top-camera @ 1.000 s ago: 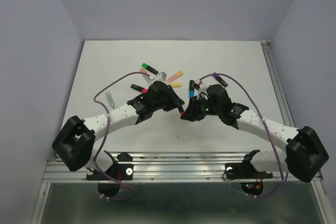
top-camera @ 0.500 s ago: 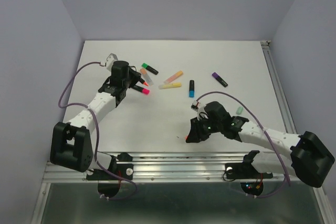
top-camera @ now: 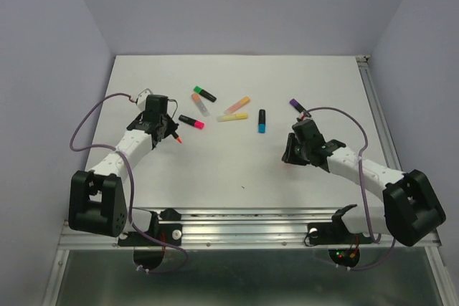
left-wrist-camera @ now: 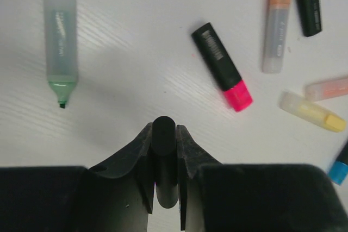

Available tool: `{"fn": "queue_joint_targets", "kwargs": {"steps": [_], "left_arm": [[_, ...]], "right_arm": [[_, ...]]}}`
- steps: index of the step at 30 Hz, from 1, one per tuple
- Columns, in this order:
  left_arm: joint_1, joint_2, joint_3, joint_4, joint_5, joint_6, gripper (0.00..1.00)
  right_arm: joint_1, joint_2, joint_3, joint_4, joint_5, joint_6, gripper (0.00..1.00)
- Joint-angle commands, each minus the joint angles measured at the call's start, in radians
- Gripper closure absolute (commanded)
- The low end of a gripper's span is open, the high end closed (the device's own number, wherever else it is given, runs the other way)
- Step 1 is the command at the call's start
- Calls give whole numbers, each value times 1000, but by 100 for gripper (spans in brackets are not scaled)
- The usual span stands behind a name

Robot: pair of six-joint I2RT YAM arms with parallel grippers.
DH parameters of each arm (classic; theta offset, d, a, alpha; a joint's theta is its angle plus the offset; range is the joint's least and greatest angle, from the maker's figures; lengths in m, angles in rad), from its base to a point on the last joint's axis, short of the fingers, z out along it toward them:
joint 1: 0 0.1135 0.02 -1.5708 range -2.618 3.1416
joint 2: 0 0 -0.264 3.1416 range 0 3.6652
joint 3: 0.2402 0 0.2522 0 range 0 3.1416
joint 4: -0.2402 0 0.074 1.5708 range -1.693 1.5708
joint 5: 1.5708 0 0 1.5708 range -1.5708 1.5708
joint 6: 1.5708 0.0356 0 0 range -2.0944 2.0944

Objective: Open the pen caps

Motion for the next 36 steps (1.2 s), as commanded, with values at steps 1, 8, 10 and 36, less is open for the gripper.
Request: {"fn": "queue_joint_targets", "kwargs": {"steps": [1, 8, 10, 36], "left_arm": [[40, -8, -30, 4, -44, 108, 99], [117, 152, 48, -4, -61, 160, 96], [126, 199, 68, -10, -49, 163, 91], [129, 75, 88, 31, 170, 109, 2]], "right_arm": [[-72, 30, 79, -96, 230, 0, 99], [-138, 75, 110, -141, 353, -3, 99], [-167, 85, 110, -155, 387, 5, 99], [-227, -32, 165, -169, 268, -43, 0]]}}
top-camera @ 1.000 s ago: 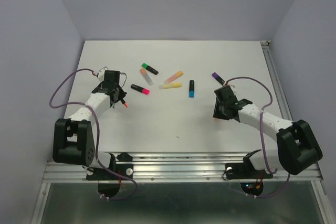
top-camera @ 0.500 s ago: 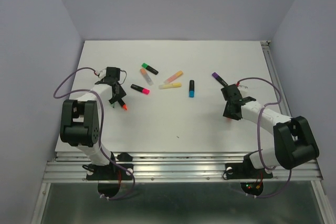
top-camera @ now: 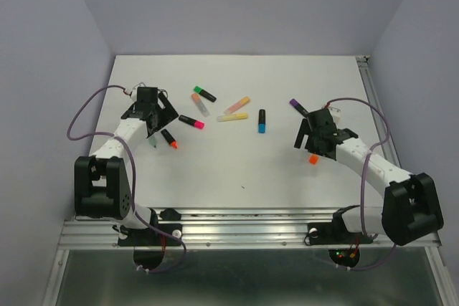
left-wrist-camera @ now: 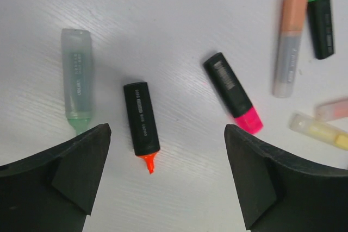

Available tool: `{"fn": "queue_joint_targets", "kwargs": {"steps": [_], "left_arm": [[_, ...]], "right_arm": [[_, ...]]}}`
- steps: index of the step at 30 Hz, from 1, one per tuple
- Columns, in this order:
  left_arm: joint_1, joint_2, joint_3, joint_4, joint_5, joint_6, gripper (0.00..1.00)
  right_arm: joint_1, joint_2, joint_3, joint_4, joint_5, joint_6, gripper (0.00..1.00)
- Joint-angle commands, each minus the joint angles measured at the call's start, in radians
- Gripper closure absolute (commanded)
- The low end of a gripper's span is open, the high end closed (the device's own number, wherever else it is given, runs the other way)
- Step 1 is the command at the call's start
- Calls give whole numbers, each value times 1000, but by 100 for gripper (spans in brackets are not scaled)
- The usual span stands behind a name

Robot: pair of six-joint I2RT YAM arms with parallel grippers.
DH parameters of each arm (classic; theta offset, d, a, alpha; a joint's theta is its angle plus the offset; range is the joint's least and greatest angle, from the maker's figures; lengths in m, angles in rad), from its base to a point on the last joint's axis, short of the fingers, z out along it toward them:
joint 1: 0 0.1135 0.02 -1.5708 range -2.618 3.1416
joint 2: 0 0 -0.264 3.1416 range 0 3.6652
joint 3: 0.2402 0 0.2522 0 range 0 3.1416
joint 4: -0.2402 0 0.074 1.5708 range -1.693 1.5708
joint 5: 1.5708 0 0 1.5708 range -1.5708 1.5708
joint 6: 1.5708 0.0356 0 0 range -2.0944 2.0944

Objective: Open the pen caps

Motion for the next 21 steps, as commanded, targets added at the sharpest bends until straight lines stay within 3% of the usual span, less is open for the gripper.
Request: {"fn": "queue_joint_targets", "kwargs": {"steps": [1, 7, 14, 21], "left_arm": [[-2, -80, 2, 86, 173, -21, 1], [-12, 5, 100, 49, 166, -113, 1], [-115, 180, 262, -79, 29, -213, 1], [-128, 324, 413, -239, -70, -296, 1]], "right_arm": [[-9, -93, 34, 48, -108, -47, 0], [-8, -245, -35, 174, -308, -64, 0], [-8, -288, -41, 142, -167, -11, 0], [-9, -273, -57, 133, -141, -4, 0]]}}
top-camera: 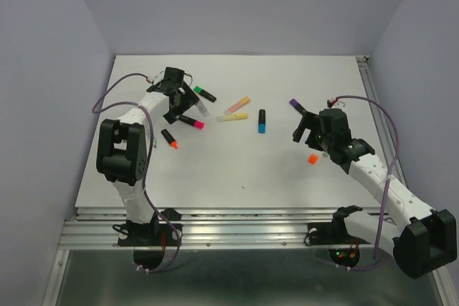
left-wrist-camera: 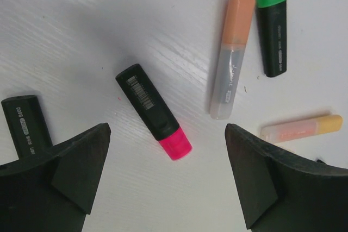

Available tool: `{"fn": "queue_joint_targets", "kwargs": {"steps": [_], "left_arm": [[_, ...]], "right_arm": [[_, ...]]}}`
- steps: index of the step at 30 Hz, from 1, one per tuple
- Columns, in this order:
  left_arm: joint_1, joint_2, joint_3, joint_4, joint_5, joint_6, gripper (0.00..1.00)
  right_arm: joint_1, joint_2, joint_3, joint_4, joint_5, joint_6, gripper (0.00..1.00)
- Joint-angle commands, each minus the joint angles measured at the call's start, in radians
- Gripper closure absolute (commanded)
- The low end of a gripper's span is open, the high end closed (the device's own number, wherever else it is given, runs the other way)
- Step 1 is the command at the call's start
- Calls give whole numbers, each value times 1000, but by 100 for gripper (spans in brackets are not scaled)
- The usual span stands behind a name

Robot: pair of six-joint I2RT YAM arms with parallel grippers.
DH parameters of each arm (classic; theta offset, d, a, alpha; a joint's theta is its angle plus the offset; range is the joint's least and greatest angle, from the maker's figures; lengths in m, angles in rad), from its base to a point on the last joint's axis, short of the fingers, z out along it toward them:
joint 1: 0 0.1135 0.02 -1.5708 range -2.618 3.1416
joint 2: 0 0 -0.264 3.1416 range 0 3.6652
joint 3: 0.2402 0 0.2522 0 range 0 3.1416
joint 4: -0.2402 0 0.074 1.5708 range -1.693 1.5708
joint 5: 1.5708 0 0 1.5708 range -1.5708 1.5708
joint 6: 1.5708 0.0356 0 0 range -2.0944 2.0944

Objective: Open the pen caps

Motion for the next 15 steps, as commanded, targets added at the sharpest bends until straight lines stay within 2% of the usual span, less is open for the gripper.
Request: {"fn": "queue_joint_targets", "kwargs": {"steps": [1, 15], "left_arm": [[7, 41, 79, -143, -113, -76, 1], [-34, 170, 220, -284, -144, -125, 2]], "right_arm": [[-8, 2, -22, 25, 55, 16, 0], [-9, 33, -28, 16, 51, 25, 0]]}}
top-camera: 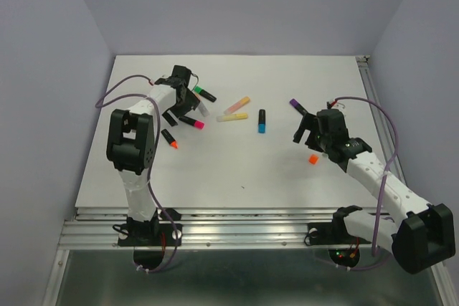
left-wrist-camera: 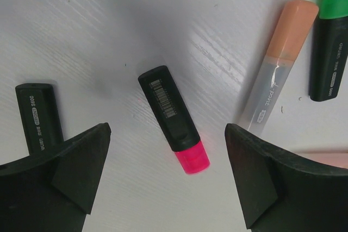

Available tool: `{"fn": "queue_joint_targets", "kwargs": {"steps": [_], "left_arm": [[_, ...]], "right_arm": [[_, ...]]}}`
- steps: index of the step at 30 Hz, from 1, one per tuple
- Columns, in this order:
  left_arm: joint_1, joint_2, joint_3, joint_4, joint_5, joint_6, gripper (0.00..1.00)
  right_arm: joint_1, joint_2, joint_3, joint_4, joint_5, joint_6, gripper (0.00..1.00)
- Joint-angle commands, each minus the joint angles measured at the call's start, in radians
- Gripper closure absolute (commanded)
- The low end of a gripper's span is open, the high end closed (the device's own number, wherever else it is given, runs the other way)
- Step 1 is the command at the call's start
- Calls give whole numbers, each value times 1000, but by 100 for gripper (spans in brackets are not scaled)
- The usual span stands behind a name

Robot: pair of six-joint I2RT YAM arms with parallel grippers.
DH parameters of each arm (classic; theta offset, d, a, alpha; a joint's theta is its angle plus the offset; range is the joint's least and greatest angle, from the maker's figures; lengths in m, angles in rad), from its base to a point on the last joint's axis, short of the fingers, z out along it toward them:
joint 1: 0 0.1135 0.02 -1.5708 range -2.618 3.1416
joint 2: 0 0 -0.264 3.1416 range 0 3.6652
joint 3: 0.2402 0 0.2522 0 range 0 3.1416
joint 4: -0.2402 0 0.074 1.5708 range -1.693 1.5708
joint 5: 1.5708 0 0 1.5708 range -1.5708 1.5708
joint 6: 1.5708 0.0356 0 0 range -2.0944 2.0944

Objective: Open the pen caps

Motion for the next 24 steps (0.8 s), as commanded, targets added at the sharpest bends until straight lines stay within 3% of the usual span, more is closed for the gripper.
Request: {"fn": "queue_joint_targets", "kwargs": {"steps": [1, 16, 24], "left_arm": [[-13, 11, 49, -71, -29, -27, 2], [-19, 117, 100, -86, -36, -44, 15], [-17, 138, 84, -57, -24, -41, 60]], "right_arm": [[-8, -6, -24, 21, 13, 7, 0], [-8, -2, -31, 21, 15, 10, 0], [-8, -5, -30, 17, 35, 14, 0]]}}
